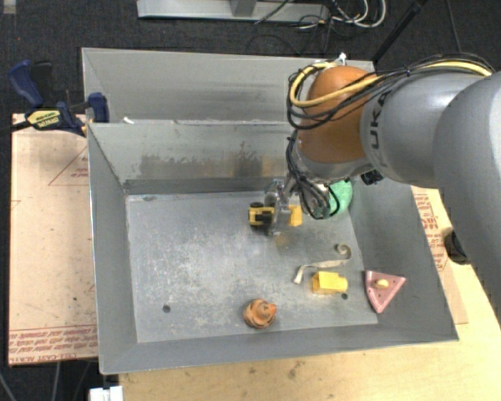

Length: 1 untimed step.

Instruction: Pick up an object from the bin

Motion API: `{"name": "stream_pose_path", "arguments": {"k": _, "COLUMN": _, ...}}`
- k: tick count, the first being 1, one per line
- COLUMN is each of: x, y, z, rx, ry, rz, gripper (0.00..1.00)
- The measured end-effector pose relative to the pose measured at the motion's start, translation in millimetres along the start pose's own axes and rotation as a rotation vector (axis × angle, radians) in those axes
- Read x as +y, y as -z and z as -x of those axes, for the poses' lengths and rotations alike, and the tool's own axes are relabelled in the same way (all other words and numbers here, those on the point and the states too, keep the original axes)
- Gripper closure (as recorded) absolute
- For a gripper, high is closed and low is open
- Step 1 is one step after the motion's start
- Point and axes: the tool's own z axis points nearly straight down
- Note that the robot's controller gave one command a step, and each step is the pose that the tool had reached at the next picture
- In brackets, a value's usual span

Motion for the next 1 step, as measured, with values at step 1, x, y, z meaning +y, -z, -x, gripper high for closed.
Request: {"name": "stream_pose_path", "arguments": {"k": 1, "x": 3.6, "y": 52.4, "z": -14.1, "rx": 0.008, "ry": 0.001, "rz": 0.000, "gripper": 1.00}}
